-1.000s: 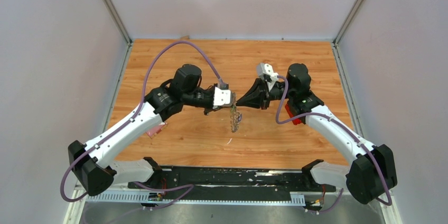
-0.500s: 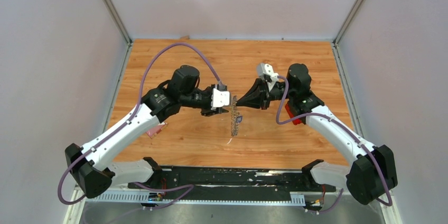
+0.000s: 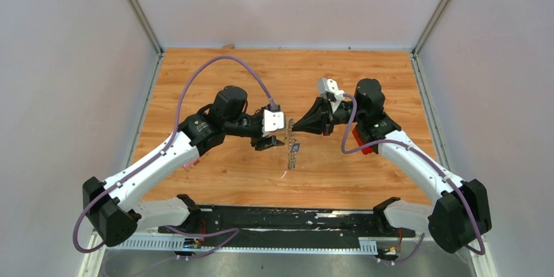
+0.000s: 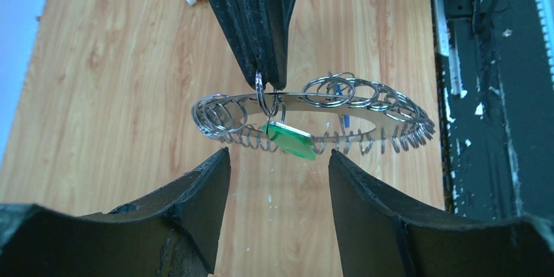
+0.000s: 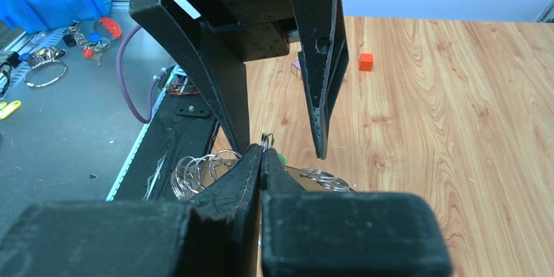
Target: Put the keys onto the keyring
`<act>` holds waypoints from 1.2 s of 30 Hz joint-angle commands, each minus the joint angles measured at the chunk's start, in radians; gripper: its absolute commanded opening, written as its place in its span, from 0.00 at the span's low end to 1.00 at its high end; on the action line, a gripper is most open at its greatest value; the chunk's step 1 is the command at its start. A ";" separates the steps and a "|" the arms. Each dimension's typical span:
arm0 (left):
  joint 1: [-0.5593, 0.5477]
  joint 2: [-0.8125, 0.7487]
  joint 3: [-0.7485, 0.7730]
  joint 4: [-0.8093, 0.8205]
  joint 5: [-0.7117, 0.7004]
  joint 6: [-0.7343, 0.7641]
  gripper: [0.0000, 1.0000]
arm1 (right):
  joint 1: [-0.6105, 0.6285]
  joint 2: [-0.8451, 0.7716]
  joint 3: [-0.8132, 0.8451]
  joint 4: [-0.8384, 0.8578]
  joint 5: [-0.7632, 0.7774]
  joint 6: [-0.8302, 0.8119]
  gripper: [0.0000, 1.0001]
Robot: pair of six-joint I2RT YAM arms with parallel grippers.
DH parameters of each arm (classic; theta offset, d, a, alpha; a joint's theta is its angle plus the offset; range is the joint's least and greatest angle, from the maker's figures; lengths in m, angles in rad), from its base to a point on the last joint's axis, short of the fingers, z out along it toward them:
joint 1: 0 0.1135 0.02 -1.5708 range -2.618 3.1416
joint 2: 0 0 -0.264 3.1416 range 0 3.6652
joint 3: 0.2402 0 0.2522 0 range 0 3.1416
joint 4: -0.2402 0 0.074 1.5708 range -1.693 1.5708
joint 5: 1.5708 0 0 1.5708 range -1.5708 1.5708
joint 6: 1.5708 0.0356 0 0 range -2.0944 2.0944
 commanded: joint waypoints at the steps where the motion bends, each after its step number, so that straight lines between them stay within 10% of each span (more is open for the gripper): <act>1: 0.003 -0.021 -0.031 0.118 0.050 -0.120 0.64 | -0.007 -0.029 0.025 0.030 -0.001 -0.015 0.00; 16: 0.002 -0.006 -0.093 0.265 0.048 -0.238 0.61 | -0.010 -0.025 0.026 0.022 0.001 -0.023 0.00; 36: 0.001 0.006 -0.100 0.261 0.085 -0.237 0.26 | -0.009 -0.027 0.026 0.020 0.014 -0.023 0.00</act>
